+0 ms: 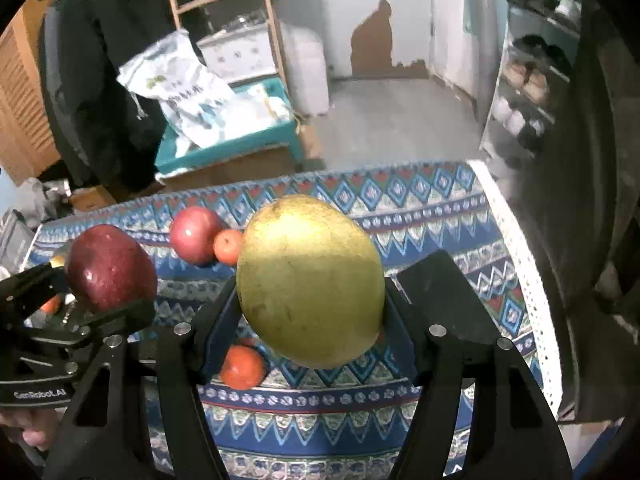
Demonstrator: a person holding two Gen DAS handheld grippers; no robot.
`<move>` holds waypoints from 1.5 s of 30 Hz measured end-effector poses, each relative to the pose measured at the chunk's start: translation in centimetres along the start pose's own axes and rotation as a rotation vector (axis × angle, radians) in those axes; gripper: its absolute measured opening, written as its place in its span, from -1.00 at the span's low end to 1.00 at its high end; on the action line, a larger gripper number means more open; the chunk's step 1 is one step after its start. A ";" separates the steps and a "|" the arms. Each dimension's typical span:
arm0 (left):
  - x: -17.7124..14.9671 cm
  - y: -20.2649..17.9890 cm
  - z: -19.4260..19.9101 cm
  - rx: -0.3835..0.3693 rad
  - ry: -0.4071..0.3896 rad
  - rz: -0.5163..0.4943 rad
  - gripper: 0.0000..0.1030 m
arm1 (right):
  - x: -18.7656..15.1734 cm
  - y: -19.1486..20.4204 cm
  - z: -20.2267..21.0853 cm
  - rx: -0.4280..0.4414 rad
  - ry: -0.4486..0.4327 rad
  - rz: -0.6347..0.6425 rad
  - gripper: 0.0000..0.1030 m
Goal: Organize fruits
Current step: 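Grasp and lift the red apple with the left tool while the right tool lifts the green mango, then carry the red apple toward the glass bowl with the left tool while the right tool carries the mango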
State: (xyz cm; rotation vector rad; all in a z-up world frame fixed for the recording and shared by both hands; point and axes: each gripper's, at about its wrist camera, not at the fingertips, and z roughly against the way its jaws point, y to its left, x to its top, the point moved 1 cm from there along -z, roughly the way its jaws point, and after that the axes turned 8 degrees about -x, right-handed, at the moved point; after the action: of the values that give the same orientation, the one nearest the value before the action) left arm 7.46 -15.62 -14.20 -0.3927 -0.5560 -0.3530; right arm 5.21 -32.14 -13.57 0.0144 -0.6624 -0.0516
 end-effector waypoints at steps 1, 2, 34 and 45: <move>0.1 0.1 0.4 -0.001 -0.007 0.001 0.49 | 0.2 0.2 0.4 0.004 -0.009 0.001 0.30; 0.2 0.2 0.9 0.000 -0.013 0.003 0.49 | 0.5 0.4 1.0 0.010 -0.020 0.002 0.30; -0.7 4.6 12.6 0.035 -0.183 0.055 0.49 | 3.5 7.3 9.8 0.151 -0.200 0.093 0.30; -1.8 7.8 14.2 0.072 -0.197 0.110 0.49 | 4.5 11.9 9.2 0.219 -0.189 0.138 0.30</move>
State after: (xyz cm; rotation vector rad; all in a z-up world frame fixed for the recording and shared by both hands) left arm 3.11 -2.05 -6.24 -0.3894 -0.7346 -0.1891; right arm 3.55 -20.47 -3.18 0.1758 -0.8540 0.1544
